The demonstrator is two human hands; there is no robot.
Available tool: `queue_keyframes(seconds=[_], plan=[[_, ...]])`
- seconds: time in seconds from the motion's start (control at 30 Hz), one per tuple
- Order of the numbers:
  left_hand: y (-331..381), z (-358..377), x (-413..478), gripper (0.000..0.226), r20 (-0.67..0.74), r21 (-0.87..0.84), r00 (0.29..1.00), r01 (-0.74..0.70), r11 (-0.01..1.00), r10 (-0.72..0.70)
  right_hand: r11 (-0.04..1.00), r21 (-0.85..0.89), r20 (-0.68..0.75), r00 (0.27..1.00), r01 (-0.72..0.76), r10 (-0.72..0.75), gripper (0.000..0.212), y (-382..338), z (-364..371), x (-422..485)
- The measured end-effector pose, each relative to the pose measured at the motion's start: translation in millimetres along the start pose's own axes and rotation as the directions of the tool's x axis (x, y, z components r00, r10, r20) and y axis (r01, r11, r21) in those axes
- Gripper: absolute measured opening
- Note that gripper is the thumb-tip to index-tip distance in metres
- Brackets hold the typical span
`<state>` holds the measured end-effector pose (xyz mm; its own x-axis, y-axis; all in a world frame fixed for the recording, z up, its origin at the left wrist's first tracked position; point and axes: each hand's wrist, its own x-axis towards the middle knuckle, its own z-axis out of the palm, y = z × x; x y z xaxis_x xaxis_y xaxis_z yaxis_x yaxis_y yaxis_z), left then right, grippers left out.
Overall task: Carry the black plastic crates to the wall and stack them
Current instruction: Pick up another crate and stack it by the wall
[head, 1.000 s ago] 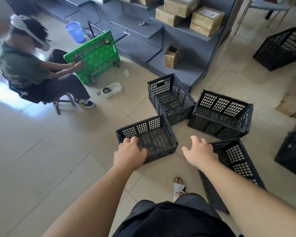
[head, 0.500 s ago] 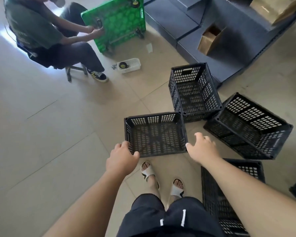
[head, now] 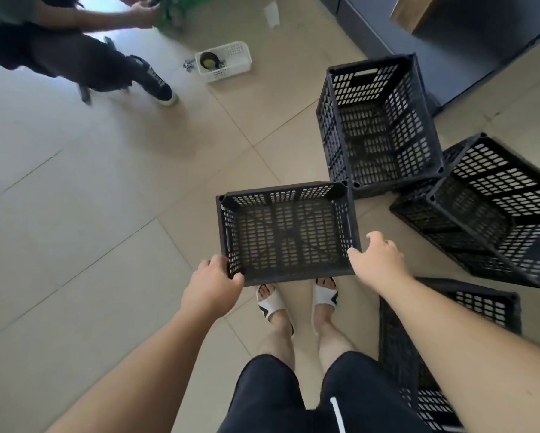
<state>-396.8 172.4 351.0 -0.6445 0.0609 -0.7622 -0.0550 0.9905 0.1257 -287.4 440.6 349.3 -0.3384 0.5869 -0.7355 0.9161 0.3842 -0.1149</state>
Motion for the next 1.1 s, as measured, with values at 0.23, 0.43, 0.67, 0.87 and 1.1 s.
queue_keyframes(seconds=[0.23,0.43,0.67,0.87,1.1], plan=[[-6,64,100,0.056,0.037,-0.072,0.996,0.088,0.994,-0.085,0.997,0.039,0.007,0.998,-0.061,0.061,0.057,8,59,110],[-8,110,182,0.056,0.020,-0.070,0.997,0.076,0.995,-0.075,0.996,0.035,-0.009,0.997,-0.082,0.082,0.055,23,103,186],[-24,144,255,0.055,0.005,-0.139,0.990,0.140,0.980,-0.141,0.989,0.046,-0.040,0.989,-0.142,0.144,0.058,37,146,254],[-47,161,307,0.064,-0.096,-0.238,0.948,0.275,0.932,-0.304,0.981,0.040,-0.115,0.974,-0.192,0.196,0.058,42,168,313],[-54,188,359,0.050,-0.064,-0.412,0.923,0.322,0.852,-0.380,0.984,0.048,-0.146,0.973,-0.172,0.177,0.041,44,188,364]])
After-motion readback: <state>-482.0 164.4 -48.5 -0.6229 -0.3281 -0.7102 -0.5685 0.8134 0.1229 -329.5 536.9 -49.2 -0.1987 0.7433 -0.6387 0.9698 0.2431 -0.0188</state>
